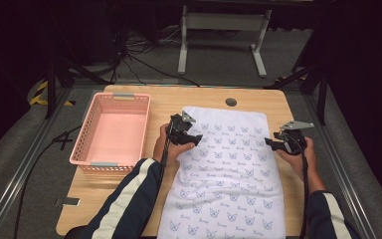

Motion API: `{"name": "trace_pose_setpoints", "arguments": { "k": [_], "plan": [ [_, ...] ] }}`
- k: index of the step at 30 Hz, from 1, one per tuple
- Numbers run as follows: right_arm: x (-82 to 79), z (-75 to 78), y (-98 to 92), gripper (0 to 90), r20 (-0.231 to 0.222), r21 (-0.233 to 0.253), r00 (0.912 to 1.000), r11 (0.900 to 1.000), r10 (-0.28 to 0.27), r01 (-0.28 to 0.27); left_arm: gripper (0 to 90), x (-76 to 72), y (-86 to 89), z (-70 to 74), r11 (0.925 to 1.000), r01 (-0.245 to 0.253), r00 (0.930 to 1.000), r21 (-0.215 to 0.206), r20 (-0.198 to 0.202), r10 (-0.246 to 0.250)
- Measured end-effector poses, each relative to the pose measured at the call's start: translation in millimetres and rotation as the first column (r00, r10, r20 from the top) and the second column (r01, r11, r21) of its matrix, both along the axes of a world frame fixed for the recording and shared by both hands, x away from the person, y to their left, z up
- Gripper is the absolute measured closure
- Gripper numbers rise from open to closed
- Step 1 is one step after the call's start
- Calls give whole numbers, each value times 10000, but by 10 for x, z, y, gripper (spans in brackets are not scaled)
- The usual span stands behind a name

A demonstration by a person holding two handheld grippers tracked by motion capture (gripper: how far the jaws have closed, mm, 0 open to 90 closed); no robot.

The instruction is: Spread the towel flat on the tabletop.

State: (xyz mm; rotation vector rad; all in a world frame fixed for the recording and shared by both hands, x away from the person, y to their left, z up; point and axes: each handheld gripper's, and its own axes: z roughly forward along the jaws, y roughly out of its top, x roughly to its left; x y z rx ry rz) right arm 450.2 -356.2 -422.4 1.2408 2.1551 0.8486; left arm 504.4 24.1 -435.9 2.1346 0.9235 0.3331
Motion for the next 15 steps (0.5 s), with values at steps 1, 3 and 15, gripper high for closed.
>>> {"name": "trace_pose_setpoints", "arguments": {
  "k": [1,3,15],
  "plan": [
    [0,0,0,531,0,0,10000,10000,0,0,339,0,0,0,10000,0,10000,0,0,0],
    [151,-43,13,553,-48,-99,9990,9989,-451,450,357,126,-15,-62,9980,-604,9982,205,62,603],
    [565,-210,-43,551,-282,721,9844,9819,-1737,1753,341,396,94,-281,9896,-1434,9879,-42,-606,1429]
  ]
}}
